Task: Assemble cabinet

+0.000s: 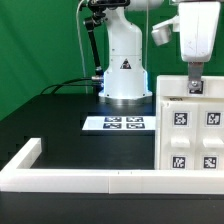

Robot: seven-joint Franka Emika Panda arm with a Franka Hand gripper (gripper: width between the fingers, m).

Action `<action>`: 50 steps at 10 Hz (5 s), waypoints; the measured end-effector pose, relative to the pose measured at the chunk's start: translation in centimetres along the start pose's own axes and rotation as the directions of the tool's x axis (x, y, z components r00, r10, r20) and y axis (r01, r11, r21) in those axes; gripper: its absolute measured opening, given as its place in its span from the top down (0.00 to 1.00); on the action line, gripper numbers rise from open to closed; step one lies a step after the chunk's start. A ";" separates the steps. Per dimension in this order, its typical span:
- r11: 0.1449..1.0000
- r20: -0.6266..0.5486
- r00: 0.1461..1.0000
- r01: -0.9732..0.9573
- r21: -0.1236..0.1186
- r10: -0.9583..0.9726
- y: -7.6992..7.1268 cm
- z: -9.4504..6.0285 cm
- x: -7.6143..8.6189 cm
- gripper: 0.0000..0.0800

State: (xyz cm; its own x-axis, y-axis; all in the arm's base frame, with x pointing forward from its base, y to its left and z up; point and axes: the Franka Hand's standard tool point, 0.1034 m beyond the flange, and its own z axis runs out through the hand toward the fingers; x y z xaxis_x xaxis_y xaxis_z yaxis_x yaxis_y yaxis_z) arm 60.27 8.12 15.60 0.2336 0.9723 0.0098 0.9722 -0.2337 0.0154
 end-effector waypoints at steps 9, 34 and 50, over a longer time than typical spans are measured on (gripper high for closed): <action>0.687 -0.014 0.687 -0.726 -0.002 0.726 -0.1 0.1 0.1 0.30; -0.918 0.108 -0.917 -0.368 0.145 0.384 0.6 0.4 0.4 0.30; -0.972 0.286 -0.939 0.222 0.081 -0.190 1.3 -1.0 1.4 0.01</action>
Offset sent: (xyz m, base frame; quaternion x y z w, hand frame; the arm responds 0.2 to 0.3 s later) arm -0.0096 -0.0095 -0.0113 0.0171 0.0091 0.1722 0.9849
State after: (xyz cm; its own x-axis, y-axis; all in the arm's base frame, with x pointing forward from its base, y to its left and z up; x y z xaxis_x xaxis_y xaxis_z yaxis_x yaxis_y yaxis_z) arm 61.83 9.18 16.62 -0.3994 -0.8668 -0.2985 -0.8916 0.4430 -0.0936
